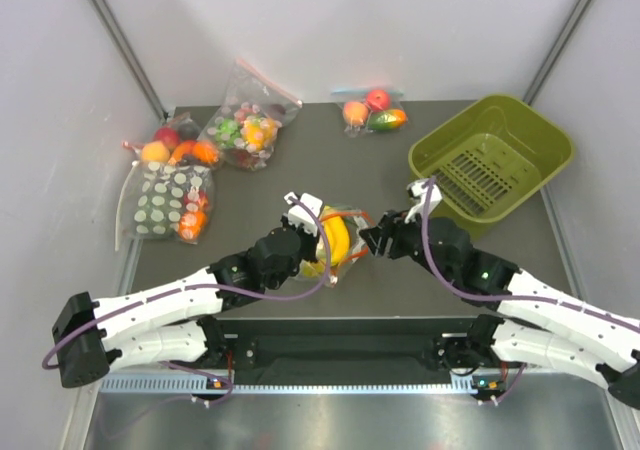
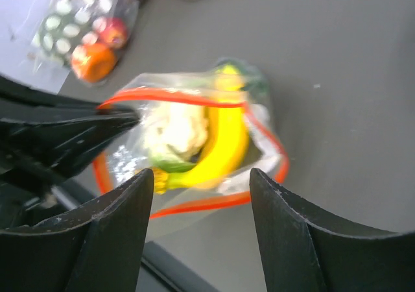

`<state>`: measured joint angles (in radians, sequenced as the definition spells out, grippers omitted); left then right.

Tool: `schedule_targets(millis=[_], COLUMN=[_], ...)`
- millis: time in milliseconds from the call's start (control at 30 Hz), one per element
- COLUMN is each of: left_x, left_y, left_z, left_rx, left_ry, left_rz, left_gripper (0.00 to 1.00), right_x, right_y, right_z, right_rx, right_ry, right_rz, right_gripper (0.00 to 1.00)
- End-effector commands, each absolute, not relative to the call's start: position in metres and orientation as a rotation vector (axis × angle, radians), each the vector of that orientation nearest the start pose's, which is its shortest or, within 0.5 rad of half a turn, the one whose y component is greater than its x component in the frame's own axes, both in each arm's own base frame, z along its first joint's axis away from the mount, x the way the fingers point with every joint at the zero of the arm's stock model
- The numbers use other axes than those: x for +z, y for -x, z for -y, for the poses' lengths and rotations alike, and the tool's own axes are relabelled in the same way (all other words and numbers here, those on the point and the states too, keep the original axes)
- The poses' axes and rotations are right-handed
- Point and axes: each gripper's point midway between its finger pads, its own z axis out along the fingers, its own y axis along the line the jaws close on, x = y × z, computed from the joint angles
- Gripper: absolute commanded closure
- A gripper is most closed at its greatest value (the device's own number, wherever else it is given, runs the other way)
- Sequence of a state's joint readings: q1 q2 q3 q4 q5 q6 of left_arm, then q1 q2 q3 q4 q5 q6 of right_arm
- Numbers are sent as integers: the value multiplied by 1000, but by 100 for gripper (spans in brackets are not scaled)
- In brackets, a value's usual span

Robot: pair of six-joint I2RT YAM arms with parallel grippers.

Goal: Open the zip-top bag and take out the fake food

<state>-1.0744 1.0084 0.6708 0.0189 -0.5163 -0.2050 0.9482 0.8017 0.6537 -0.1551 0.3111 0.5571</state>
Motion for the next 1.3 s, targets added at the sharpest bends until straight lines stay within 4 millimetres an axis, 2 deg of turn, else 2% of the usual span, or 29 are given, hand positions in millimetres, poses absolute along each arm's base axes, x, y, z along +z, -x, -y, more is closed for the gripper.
schedule_targets(millis=[0, 33, 167, 267, 467, 500, 600, 933, 1200, 1267], left_x=[212, 213, 209, 207, 205, 204, 201, 204, 202, 202], left_y=[-232, -231, -228, -227, -225, -225, -224, -222, -218, -218], left_z=[264, 264, 265, 265, 264, 265, 266, 261, 260, 259], left_rx=[-466, -471, -492, -495, -502, -504, -506, -506, -519, -521], left_ry=[-404, -404, -409, -408, -412, -415, -419, -416, -420, -420], left_rz=[-1770, -1770, -1779, -1783, -1785, -1788, -1793, -1786, -1785, -1784], left_gripper=[100, 100, 100, 100, 100, 100, 100, 100, 100, 100], right_x=[235, 237, 215, 197, 183, 186, 179, 135, 112, 106], right_y=[-205, -205, -210, -215, -221, -222, -224, -248, -254, -254], right_z=[-267, -274, -302, -307, -319, -323, -327, -320, -332, -333], right_rx=[811, 827, 845, 811, 815, 832, 816, 666, 681, 682], right_ry=[232, 238, 273, 275, 275, 278, 279, 256, 263, 266], right_rz=[-1890, -1888, -1931, -1971, -1981, -1971, -1987, -2086, -2136, -2153], right_gripper=[39, 39, 39, 39, 39, 39, 39, 36, 34, 36])
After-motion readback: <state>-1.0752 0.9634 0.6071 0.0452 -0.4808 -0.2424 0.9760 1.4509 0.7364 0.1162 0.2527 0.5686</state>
